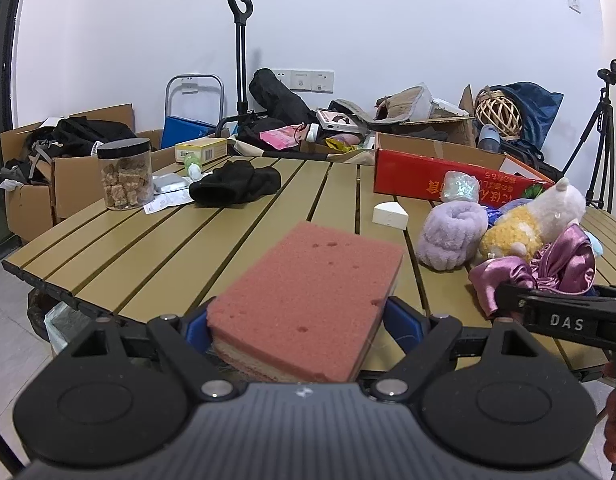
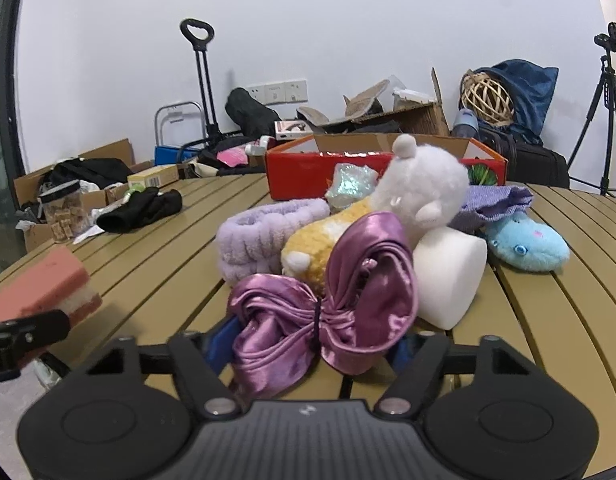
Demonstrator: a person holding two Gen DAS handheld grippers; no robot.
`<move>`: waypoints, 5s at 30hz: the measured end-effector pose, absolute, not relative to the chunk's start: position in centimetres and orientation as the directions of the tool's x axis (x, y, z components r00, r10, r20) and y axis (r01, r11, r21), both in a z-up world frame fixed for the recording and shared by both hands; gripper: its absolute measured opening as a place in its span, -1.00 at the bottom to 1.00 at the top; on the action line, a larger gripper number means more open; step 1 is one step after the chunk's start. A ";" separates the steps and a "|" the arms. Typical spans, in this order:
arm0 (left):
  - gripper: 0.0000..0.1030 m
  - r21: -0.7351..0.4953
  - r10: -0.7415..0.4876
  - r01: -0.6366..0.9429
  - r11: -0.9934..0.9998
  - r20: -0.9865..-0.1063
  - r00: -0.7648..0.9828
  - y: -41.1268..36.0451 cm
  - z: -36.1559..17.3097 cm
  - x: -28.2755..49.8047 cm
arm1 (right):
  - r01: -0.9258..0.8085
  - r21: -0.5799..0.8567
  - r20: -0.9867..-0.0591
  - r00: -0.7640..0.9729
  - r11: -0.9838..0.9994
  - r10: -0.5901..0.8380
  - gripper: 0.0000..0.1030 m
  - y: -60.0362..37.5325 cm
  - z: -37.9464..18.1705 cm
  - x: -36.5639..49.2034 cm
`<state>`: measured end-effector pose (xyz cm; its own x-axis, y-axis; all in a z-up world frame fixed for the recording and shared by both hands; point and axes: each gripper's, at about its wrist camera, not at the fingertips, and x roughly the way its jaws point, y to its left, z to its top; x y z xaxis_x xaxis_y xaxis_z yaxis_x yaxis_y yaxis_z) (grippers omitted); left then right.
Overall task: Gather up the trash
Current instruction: 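Close the left gripper on the pink sponge while the right gripper grasps the purple satin bow, then lift the sponge and bow off the table and carry both over the black bin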
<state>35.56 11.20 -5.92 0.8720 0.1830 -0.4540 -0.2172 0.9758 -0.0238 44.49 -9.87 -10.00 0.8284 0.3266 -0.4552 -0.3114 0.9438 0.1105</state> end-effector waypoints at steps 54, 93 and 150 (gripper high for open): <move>0.68 -0.084 0.091 -0.128 0.988 -0.350 0.932 7.5 -3.0 28.4 | -0.438 0.051 -0.203 0.875 0.897 0.439 -0.58 -15.2 -5.6 29.3; 0.68 0.006 0.008 -0.006 1.000 -0.619 0.785 3.2 -9.4 6.5 | -0.375 0.117 -0.549 0.747 0.920 0.375 -0.58 -22.6 -10.2 8.5; 0.67 0.061 0.052 -0.002 0.998 -0.822 0.568 2.3 -16.2 17.5 | -0.229 0.258 -0.799 0.496 0.938 0.341 -0.58 -22.4 -19.8 19.8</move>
